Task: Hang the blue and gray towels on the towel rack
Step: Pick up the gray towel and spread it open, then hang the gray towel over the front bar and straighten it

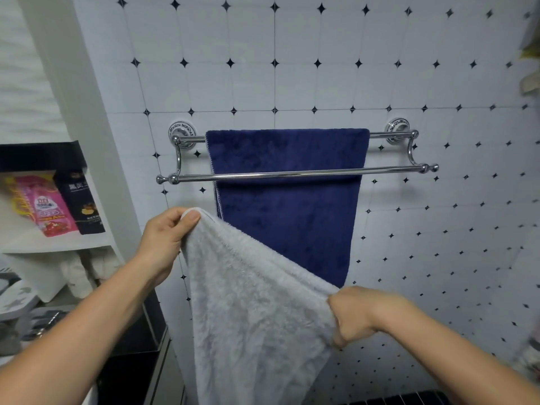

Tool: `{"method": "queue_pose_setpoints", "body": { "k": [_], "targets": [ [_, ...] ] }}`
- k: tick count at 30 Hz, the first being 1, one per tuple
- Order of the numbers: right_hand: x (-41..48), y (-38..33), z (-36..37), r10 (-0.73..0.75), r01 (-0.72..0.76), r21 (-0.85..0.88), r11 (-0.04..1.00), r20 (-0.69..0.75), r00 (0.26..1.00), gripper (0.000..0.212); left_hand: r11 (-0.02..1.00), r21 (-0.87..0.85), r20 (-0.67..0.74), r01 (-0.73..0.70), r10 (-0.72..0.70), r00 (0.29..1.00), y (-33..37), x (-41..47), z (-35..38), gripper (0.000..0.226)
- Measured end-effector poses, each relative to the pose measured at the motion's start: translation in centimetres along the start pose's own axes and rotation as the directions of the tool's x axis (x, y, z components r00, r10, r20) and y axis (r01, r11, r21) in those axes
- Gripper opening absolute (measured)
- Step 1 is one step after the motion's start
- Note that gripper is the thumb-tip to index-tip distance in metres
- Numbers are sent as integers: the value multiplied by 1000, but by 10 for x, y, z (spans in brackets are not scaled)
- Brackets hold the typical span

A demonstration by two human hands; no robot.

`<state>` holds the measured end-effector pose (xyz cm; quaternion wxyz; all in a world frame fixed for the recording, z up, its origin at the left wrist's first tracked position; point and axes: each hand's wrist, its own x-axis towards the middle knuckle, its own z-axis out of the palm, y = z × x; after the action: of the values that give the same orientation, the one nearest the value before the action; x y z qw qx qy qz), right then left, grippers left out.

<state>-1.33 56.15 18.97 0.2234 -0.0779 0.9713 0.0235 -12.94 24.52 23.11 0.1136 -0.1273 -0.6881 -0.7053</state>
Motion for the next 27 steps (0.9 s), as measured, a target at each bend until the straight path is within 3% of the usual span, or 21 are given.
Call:
{"method": "queue_pose_setpoints", "body": {
  "k": [2,5,7,10,13,16,18,21,24,27],
  "targets": [
    [-5,18,-8,-2,28,297,954,-87,996,44,1000,-2,-50,20,-21,999,-4,2,-8,13],
    [-4,41,-20,64,185,629,755,-351,934,38,999,2,-118,38,-38,992,-5,4,-19,14],
    [-2,54,-27,150,294,709,641,-492,858,33,999,19,-131,38,-35,991,-4,5,-26,14],
    [4,65,-34,292,393,728,562,-619,729,23,999,33,-120,22,-18,993,-1,5,-31,14],
    [8,64,-38,378,323,729,604,-618,689,24,990,139,-91,-13,26,996,1,4,-34,11],
    [8,68,-45,479,405,782,474,-615,626,21,979,200,-28,-39,45,999,2,4,-37,8],
    [7,68,-54,484,412,801,434,-593,644,25,957,281,-5,-69,73,997,5,7,-40,8],
    [8,69,-65,517,344,837,425,-537,667,27,808,572,60,-140,129,990,8,14,-43,7],
    [10,67,-78,588,391,888,243,-455,669,10,712,695,15,-97,120,993,9,19,-38,17],
    [11,61,-91,612,468,884,8,-374,697,6,835,549,-55,29,2,998,12,29,-24,24]
  ]
}}
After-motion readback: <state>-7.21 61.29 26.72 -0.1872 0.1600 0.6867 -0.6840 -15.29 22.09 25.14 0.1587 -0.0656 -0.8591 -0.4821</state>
